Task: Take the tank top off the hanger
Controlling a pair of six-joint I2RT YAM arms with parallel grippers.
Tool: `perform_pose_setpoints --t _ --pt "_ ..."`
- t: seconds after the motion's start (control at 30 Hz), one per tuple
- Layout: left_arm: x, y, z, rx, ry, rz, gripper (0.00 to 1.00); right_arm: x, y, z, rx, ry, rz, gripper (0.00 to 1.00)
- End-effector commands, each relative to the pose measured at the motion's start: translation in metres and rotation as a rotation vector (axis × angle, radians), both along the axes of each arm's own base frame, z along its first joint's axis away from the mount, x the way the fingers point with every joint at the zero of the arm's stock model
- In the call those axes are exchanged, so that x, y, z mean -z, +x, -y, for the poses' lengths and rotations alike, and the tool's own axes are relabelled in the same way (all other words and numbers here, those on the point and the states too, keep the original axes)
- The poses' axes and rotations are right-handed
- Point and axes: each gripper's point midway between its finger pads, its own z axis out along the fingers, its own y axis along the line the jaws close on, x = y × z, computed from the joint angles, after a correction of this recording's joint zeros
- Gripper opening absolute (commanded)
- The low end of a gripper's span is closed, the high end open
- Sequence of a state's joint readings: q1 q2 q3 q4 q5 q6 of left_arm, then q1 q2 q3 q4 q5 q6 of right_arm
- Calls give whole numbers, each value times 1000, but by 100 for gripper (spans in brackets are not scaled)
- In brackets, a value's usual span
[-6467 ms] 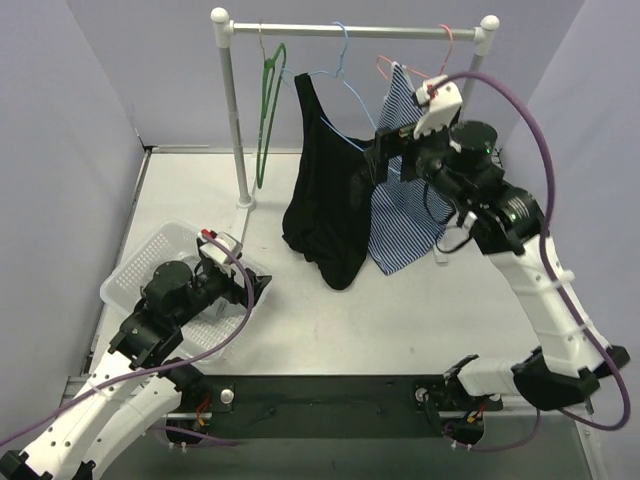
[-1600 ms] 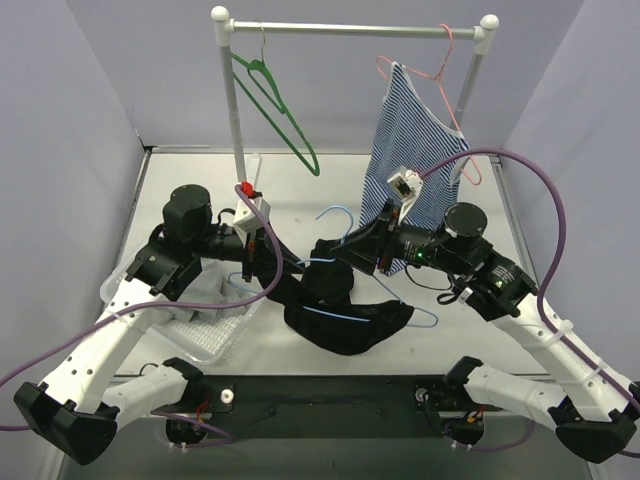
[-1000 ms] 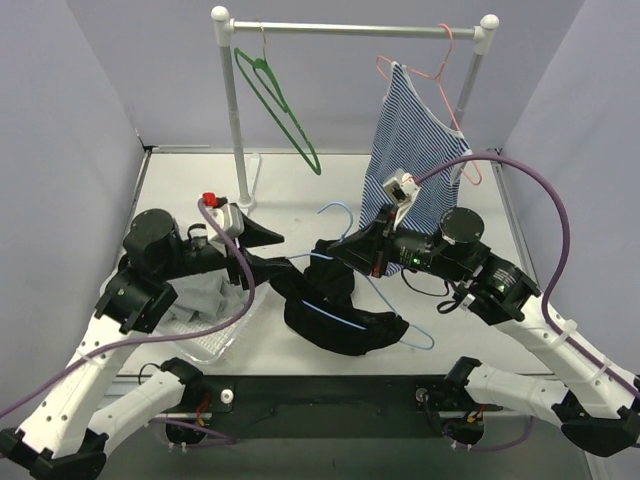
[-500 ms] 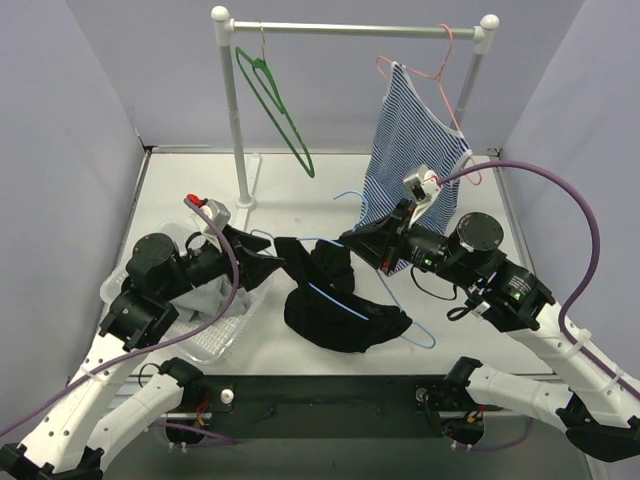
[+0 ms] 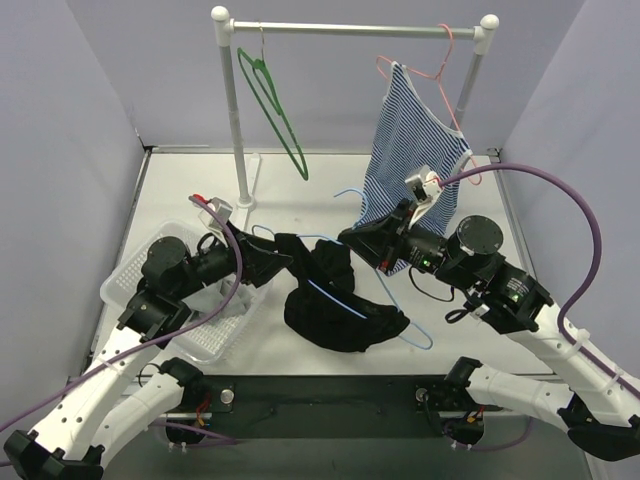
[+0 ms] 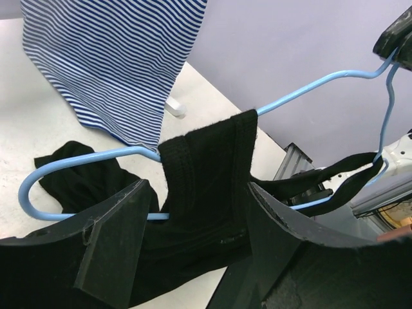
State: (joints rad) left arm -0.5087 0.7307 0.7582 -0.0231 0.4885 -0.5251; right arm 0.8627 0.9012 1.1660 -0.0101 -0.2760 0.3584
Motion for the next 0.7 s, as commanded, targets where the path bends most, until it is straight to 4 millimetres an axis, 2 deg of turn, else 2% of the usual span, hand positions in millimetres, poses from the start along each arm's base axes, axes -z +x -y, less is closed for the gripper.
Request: perform_pose_setpoints --t 0.0,0.17,0.27,0.3,0.37,0.4,0.5,0.53,0.57,0.63,0.67 --pt "-27 -4 2 19 -83 68 70 -33 -4 3 2 107 73 0" --pt "-24 -2 6 33 -86 76 69 -30 -6 4 2 111 70 0" --pt "-27 -5 8 57 -93 88 43 -27 -5 5 7 106 68 0" --pt "-29 -5 8 57 -94 90 23 -25 -5 6 10 100 66 0" --pt "-28 -4 7 51 -80 82 8 -22 -3 9 28 92 69 0" --pt "-34 -4 6 43 -79 91 0 -19 -4 10 28 81 66 0" --pt "-30 3 0 -12 -41 54 0 -12 -11 12 3 65 77 0" --pt "-35 4 -3 -34 -29 51 0 -13 -15 16 -1 63 86 0" --pt "-27 6 -6 -54 -1 13 0 -10 -15 18 3 53 83 0" --pt "-34 12 -13 -106 18 20 0 -2 -20 26 3 10 80 0" --pt "-29 14 -15 -119 40 -7 0 4 -22 29 3 -13 69 0"
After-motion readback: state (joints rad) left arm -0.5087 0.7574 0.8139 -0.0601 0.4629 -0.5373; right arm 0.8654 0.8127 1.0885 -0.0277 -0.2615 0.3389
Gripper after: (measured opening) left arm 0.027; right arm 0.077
